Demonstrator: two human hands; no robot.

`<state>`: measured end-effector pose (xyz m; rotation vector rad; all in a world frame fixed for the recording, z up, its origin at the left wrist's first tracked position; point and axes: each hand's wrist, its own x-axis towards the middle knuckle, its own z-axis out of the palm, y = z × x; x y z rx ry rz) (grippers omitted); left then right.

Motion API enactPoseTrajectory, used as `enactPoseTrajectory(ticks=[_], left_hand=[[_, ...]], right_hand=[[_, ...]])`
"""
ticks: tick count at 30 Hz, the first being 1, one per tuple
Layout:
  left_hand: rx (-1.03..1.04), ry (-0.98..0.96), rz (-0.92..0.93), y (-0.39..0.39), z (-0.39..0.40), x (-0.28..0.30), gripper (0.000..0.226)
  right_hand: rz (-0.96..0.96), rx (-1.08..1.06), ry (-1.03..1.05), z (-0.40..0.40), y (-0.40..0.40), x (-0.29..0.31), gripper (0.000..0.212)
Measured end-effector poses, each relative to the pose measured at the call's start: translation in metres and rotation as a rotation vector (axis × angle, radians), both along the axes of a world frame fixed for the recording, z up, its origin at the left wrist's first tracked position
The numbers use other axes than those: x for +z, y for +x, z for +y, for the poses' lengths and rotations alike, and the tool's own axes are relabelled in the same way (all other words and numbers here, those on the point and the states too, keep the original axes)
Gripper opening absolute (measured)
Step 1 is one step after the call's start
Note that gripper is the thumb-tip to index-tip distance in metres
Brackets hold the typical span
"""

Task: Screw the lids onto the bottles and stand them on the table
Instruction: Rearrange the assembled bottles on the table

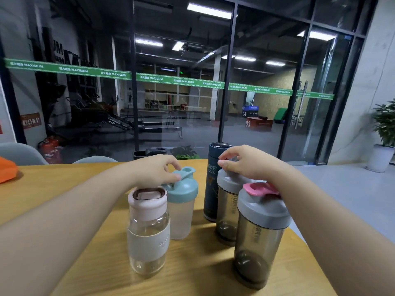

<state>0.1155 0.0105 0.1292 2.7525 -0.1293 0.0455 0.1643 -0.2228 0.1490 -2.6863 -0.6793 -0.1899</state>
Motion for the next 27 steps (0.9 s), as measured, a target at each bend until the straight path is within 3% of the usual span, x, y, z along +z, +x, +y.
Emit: enactPoseTrajectory(ticks=[4,7,14,22,27], left_hand=[[-0.050,0.088,-0.013,-0.017,0.011,0.006,0.026],[-0.092,0.058,0.082,-0.032,0.024,0.006,0.032],[-0.132,0.095,0.167,-0.045,0.031,-0.001,0.069],[-0.136,0.134,0.059,-0.056,0.015,-0.006,0.054],[-0.058,0.211,0.017,-0.057,0.001,-0.003,0.061]], right_hand=[[-0.003,0.010,0.005,0.001,-0.001,-0.010,0.030],[-0.010,0.004,0.024,0.001,-0.003,-0.011,0.030],[-0.021,-0.017,0.046,0.001,-0.006,-0.010,0.037],[-0.015,-0.041,0.046,0.003,-0.008,-0.010,0.038],[-0.010,-0.050,0.037,0.003,-0.008,-0.010,0.037]])
